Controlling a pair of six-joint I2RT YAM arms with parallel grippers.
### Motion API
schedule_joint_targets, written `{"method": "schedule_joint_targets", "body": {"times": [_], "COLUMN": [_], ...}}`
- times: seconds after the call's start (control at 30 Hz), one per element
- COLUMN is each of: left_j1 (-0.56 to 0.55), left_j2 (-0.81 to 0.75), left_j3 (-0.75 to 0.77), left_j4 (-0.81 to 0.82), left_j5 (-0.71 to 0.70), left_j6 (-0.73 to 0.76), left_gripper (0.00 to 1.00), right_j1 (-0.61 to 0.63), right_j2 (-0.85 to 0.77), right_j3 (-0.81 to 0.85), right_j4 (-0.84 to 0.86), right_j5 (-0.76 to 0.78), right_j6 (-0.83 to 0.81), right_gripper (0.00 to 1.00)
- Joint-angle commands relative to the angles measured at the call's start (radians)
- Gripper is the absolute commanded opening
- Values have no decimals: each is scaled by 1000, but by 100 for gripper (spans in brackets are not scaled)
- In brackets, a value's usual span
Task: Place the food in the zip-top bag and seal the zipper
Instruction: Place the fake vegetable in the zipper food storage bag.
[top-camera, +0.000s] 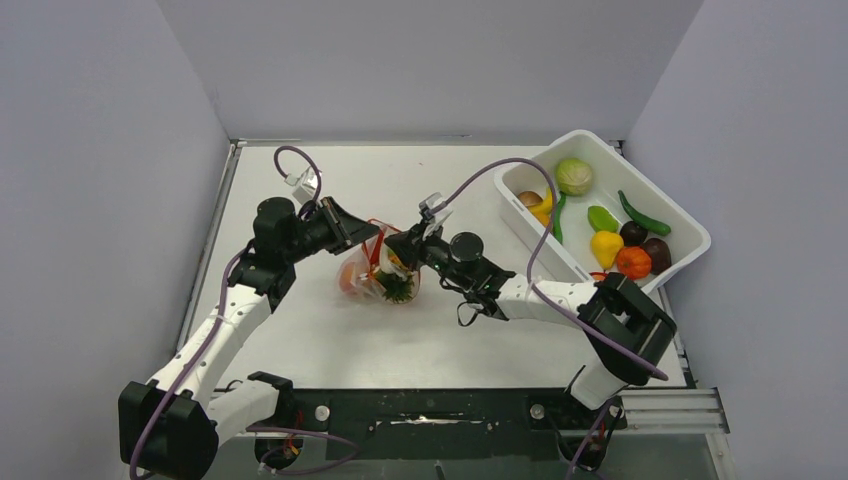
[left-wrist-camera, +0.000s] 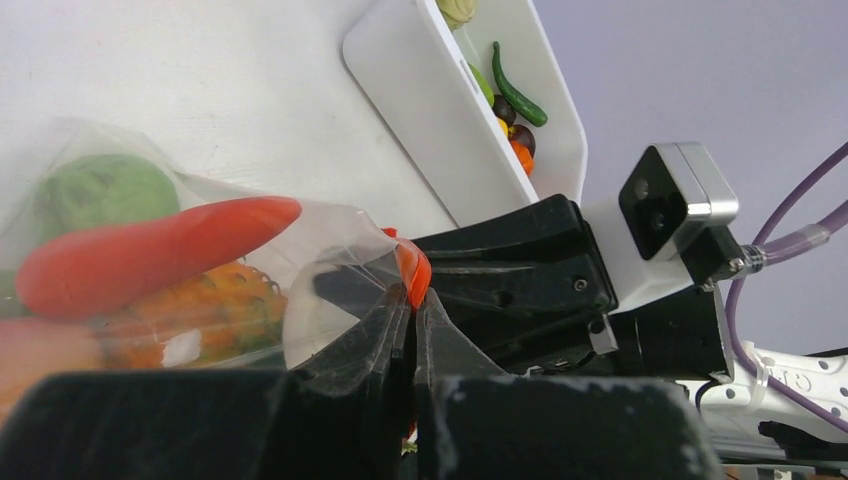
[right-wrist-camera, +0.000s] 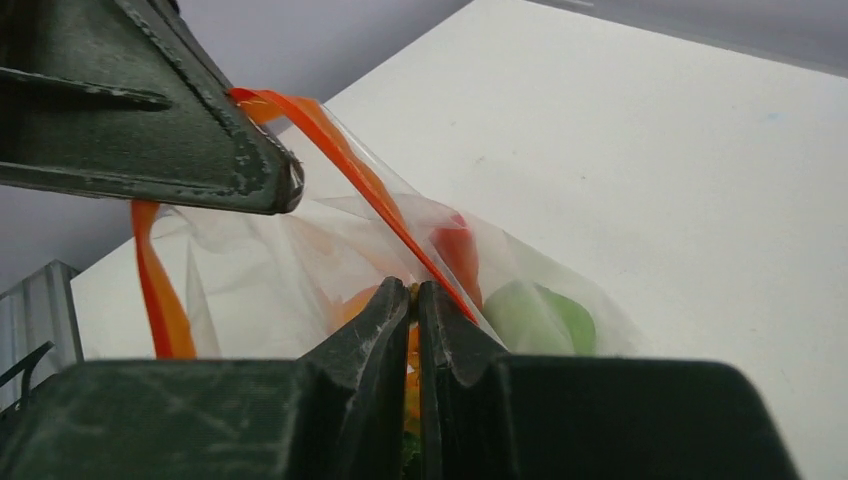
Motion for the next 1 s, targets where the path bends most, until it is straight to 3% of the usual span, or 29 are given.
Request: {"method": "schedule_joint_targets", "body": {"times": [0.0,0.33,0.7,0.87,0.97], "left_j1": [7,7,10,13,13], "left_j2": [-11,-7,-34,-28,-25], "left_j3": [13,-8,-12,-2,-10], "left_j4": [127,169,146,126,141], "left_j5": [33,59,26,30,39], "left_j6": [-23,-43,-7,-1,-13], "left_gripper": [0,0,0,0,0], "right_j1": [21,23,12,14,14], "right_j2": [33,112,72,66,53], "right_j3": [88,246,215,185,193], "right_j4": [-40,-155,-78,-62,-99], "right_j5": [127,278,223,210,197], "right_j6": [-21,30,231,258,233], "right_gripper": [0,0,1,27,36]}}
